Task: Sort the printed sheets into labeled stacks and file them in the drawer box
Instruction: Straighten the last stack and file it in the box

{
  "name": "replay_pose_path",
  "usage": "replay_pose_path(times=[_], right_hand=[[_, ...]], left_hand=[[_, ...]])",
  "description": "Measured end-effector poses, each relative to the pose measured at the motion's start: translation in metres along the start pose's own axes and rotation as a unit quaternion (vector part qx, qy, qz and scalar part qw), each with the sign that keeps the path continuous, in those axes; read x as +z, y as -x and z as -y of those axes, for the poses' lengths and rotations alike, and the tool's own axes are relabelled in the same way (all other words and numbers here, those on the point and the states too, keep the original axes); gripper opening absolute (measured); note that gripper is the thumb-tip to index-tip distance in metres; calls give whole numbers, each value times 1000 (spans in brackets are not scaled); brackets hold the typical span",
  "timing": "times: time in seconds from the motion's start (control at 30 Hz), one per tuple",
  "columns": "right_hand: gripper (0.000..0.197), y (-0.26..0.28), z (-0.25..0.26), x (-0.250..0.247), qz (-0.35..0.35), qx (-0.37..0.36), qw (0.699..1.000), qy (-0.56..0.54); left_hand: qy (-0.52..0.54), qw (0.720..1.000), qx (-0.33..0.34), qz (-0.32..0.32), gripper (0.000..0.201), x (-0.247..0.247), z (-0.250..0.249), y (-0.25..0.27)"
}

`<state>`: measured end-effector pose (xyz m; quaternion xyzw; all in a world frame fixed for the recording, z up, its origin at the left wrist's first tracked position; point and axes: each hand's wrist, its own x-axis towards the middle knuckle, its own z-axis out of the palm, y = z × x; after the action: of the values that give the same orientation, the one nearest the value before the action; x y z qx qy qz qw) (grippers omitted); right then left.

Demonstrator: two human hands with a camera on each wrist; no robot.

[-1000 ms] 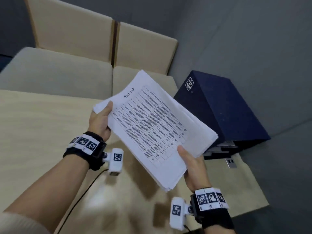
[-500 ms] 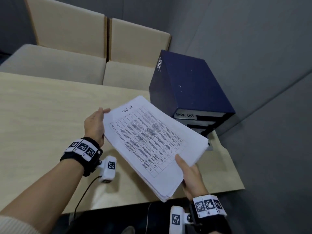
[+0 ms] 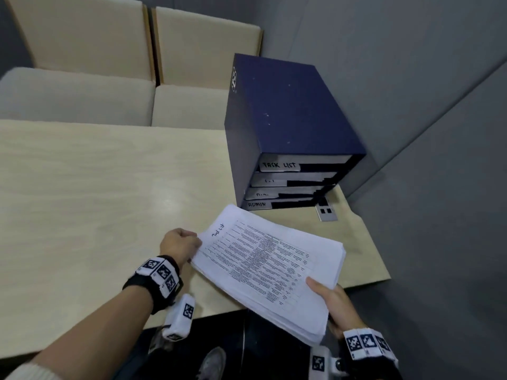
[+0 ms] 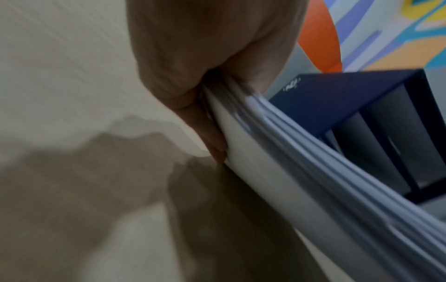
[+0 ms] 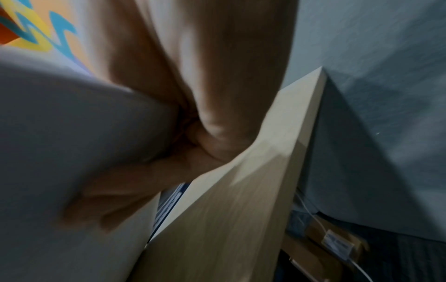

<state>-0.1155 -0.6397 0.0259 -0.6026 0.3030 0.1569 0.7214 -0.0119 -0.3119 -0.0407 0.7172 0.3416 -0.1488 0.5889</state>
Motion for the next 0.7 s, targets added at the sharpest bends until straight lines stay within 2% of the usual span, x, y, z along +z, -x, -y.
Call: replay_pose_path(times=[0.07, 0.2, 0.3, 0.4, 0.53, 0.57, 0.63, 0.7], right_hand=[[30, 11, 7, -18, 7, 0, 1000, -22], [37, 32, 29, -55, -15, -20, 1000, -1], [35, 50, 54, -79, -38, -39, 998, 6], [32, 72, 82, -96, -54, -75, 996, -1], [34, 105, 112, -107, -67, -137, 988, -21], [34, 109, 117, -107, -66, -153, 986, -32], [37, 113, 126, -104, -62, -175, 982, -46], [40, 111, 131, -97, -70, -190, 978, -51]], left_hand=[[-60, 997, -22, 51, 12, 10, 6, 7], [-141, 967, -13, 212, 21, 30, -15, 35], [-129, 949, 24, 287, 26, 44, -47, 58], [-72, 927, 67, 361, 27, 54, -87, 82], [-48, 912, 182, 364, 39, 60, -136, 113], [-53, 910, 208, 355, 36, 60, -147, 118], [-51, 917, 243, 313, 22, 60, -164, 124], [-36, 934, 259, 243, 18, 57, -174, 119]])
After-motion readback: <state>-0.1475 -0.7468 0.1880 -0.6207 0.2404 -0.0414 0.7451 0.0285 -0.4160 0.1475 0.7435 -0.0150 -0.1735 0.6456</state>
